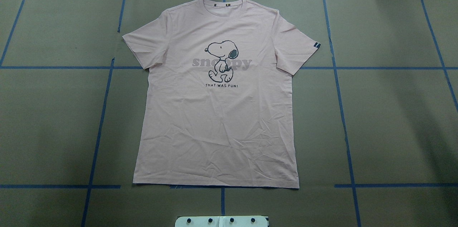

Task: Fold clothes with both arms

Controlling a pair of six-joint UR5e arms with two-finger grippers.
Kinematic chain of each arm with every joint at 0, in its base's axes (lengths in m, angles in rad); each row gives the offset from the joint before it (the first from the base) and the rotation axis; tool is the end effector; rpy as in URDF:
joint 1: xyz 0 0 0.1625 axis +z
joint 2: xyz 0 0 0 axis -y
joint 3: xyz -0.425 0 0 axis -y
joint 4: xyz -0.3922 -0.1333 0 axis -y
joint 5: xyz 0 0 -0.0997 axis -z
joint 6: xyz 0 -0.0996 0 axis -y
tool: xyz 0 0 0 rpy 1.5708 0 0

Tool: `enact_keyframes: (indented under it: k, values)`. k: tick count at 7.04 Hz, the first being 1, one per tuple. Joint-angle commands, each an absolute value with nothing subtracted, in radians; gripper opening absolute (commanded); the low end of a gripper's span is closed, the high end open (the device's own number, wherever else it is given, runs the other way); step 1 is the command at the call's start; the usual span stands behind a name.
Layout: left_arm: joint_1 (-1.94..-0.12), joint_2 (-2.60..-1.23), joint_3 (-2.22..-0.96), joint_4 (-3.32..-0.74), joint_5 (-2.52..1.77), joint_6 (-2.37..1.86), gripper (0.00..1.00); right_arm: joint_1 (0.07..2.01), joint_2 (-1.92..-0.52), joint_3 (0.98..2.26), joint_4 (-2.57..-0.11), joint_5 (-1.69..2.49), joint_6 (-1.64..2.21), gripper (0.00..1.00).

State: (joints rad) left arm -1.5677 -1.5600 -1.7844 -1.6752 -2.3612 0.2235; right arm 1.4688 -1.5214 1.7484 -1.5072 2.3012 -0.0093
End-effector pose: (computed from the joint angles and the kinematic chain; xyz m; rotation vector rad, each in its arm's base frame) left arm -0.0610 -0.4960 0.5451 0.3771 0.7506 0.3346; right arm 0.0136 -0.5240 0.5412 0.2440 -0.7383 -0.2117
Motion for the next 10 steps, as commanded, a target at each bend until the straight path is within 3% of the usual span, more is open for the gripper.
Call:
enact_keyframes:
  k: [1, 4, 8, 10]
  values:
    - [-1.566, -1.621, -1.758, -1.965, -2.361, 0.209, 1.0, 1.46, -1.434, 1.689, -1.462, 2.306, -0.012, 1.0]
    - [-1.556, -1.778, -1.62, -2.09, -2.37, 0.008, 1.0, 1.43, -1.359, 1.706, -1.408, 2.336, 0.159, 1.0]
    - [-1.359, -1.776, -1.643, -2.203, -2.359, -0.166, 1.0, 1.162, -1.24, 1.614, -1.205, 2.124, 0.655, 0.99]
    - [-1.358, -1.778, -1.649, -2.201, -2.361, -0.167, 1.0, 1.03, -1.168, 1.457, -0.98, 2.025, 0.885, 0.73]
